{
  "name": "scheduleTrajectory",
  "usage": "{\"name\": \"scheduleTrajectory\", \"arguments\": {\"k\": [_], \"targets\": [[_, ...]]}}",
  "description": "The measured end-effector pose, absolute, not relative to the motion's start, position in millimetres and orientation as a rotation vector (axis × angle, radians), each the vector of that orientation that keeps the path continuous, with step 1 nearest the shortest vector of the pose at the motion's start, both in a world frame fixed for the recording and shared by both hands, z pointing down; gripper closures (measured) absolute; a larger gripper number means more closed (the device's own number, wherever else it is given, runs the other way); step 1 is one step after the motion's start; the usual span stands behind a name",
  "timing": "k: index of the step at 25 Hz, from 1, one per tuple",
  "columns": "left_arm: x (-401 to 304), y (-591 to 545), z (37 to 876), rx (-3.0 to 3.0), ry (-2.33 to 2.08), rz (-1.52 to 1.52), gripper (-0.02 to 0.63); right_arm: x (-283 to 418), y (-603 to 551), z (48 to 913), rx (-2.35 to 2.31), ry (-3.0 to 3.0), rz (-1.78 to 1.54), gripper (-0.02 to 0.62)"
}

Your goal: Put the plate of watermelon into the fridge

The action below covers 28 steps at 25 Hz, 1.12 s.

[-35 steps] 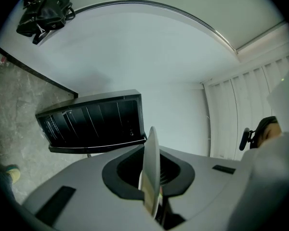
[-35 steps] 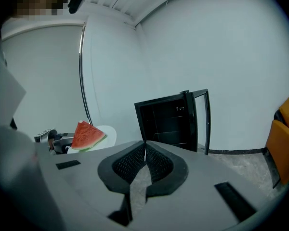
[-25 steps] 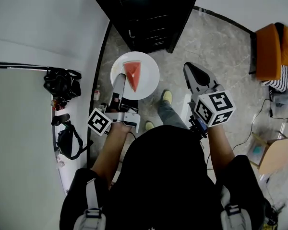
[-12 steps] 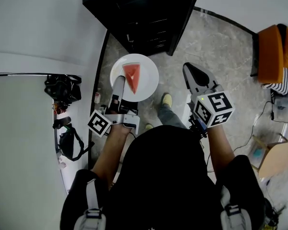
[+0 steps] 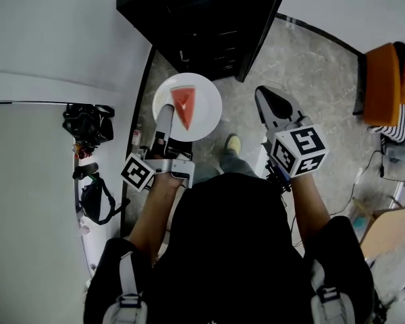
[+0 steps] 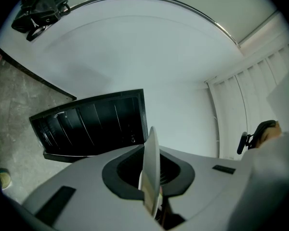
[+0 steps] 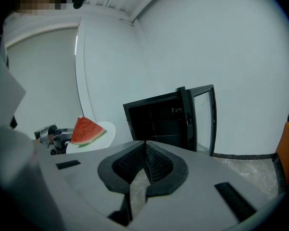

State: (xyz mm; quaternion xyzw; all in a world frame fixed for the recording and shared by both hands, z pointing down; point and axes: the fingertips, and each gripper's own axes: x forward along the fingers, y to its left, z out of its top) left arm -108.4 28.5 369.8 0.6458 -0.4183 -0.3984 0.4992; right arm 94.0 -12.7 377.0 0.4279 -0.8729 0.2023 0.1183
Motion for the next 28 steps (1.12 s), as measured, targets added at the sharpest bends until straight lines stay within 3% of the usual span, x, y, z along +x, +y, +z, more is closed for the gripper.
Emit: {"name": "scheduleTrajectory", "arguments": {"k": [28], "targets": [[-80,16,355,1.591,-1.028,-0.974,0.572,118,-29,366,1.223,-2.61,0.572,0.575]]}}
